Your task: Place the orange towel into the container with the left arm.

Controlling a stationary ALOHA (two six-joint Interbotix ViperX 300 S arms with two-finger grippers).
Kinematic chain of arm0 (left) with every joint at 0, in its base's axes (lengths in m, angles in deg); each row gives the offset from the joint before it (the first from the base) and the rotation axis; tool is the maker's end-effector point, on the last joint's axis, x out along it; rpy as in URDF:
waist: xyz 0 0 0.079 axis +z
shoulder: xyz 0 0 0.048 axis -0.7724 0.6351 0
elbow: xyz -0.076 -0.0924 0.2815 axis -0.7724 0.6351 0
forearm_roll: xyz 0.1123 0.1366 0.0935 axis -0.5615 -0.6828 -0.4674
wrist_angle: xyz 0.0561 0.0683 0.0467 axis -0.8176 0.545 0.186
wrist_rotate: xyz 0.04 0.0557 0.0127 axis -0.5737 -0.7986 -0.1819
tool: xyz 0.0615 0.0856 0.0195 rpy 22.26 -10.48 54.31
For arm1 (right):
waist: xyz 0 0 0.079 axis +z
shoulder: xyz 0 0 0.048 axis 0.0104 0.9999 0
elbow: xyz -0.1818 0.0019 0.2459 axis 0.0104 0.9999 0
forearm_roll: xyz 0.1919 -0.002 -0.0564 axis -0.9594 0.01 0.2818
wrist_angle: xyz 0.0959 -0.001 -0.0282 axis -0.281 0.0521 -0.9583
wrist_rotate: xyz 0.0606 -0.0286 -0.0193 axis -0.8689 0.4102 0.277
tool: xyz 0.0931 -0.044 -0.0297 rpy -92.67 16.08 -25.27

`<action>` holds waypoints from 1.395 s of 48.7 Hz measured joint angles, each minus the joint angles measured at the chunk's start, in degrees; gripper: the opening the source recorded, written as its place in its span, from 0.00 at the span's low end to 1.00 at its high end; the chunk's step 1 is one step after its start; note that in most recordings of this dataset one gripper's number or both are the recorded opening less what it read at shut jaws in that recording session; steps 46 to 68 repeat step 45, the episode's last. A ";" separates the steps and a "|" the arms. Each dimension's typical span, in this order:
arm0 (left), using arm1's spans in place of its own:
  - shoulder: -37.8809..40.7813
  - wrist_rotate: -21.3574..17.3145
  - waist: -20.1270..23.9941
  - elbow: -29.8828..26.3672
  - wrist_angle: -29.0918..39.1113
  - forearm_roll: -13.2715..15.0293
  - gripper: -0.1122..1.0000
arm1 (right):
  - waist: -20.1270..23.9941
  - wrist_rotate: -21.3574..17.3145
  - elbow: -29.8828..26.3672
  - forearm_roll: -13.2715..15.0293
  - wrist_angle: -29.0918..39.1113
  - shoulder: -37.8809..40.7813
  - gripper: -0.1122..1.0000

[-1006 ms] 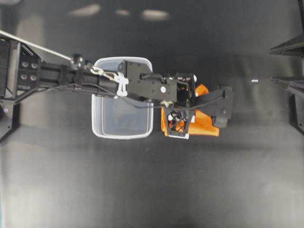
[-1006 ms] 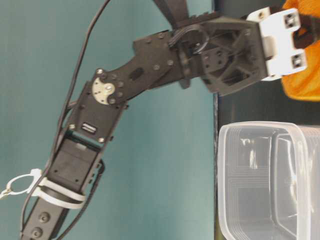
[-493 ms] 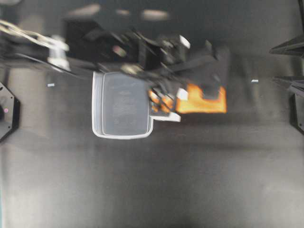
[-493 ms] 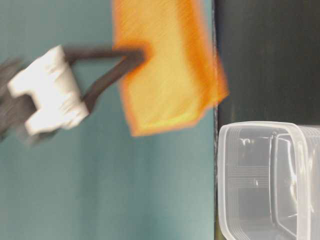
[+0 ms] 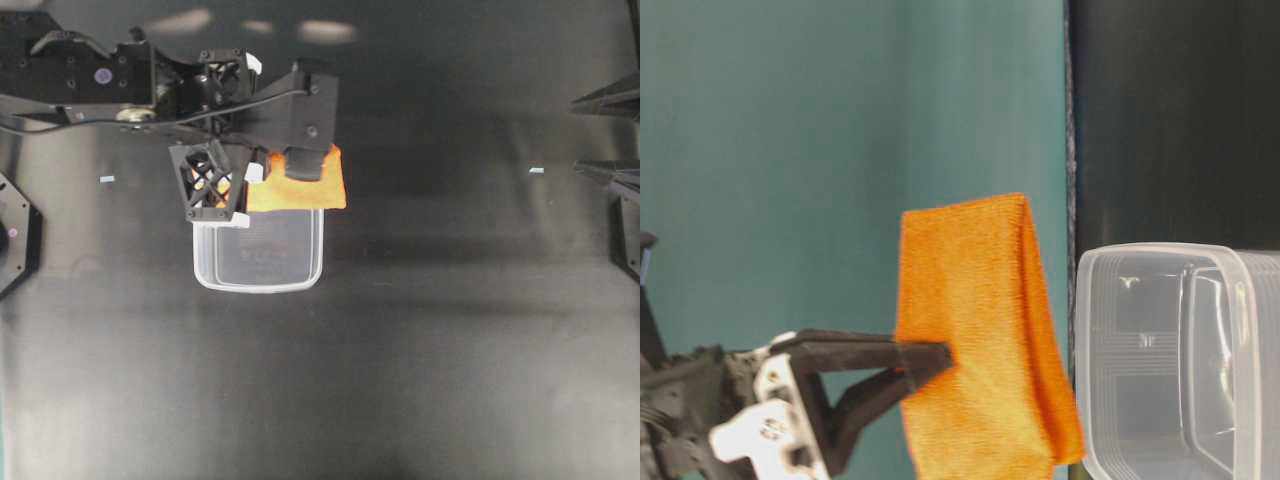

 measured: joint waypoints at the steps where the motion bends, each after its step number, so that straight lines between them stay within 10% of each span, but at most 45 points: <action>1: -0.09 -0.18 -0.09 0.44 -0.53 0.00 0.16 | 0.00 0.00 0.00 -0.09 0.09 0.00 0.79; 68: 1.41 -0.18 -0.35 8.09 -6.24 0.00 0.16 | 0.00 0.09 0.00 -0.09 0.00 -0.09 0.79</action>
